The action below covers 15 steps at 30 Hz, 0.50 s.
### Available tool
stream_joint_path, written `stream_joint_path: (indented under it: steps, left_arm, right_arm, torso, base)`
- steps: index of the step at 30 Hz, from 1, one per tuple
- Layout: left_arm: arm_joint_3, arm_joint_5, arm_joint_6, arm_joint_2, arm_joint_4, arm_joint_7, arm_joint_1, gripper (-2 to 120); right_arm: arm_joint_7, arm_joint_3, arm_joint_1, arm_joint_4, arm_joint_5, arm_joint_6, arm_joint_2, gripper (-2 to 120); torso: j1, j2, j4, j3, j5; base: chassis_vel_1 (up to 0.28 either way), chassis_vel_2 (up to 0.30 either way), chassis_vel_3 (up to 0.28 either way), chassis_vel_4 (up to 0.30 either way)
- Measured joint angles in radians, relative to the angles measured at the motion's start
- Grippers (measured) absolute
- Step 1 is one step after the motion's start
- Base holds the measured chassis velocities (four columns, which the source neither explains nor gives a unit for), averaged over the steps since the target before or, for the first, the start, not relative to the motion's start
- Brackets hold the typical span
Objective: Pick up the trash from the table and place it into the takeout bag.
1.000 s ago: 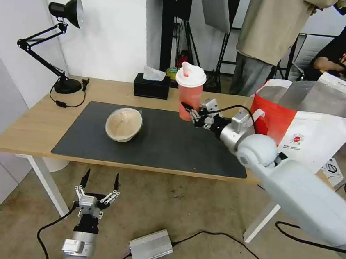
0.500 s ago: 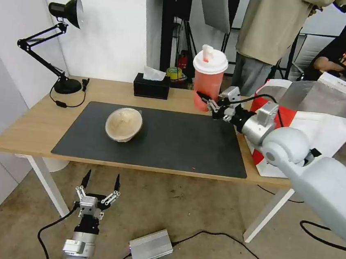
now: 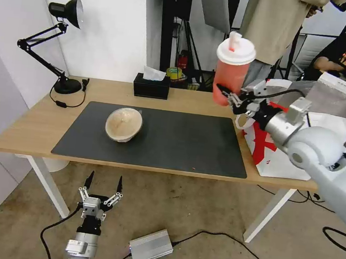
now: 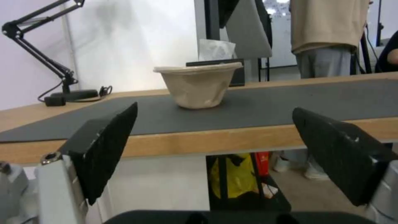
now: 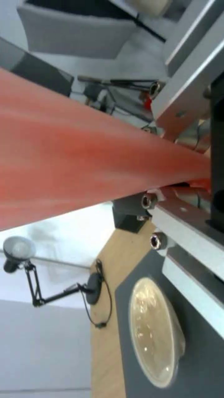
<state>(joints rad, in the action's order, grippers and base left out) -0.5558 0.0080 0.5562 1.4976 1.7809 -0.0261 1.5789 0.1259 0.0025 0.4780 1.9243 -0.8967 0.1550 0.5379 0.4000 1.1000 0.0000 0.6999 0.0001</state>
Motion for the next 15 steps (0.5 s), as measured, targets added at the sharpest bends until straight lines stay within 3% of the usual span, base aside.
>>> stream_joint_path:
  steps: [9, 15]
  left_arm:
    - [0.008, 0.0, 0.004, -0.011, -0.005, -0.001, 0.0, 100]
    - [0.015, 0.002, 0.006, -0.017, -0.007, -0.002, 0.001, 100]
  right_arm:
    - [0.001, 0.164, 0.131, 0.026, 0.001, -0.008, -0.066, 5]
    - [0.004, 0.215, 0.172, 0.03, 0.025, -0.021, -0.096, 5]
  torso:
    - [0.0, 0.0, -0.0001, 0.0, 0.0]
    - [0.0, 0.0, 0.0, 0.0, 0.0]
  base:
    - [0.0, 0.0, 0.0, 0.0]
    - [0.0, 0.0, 0.0, 0.0]
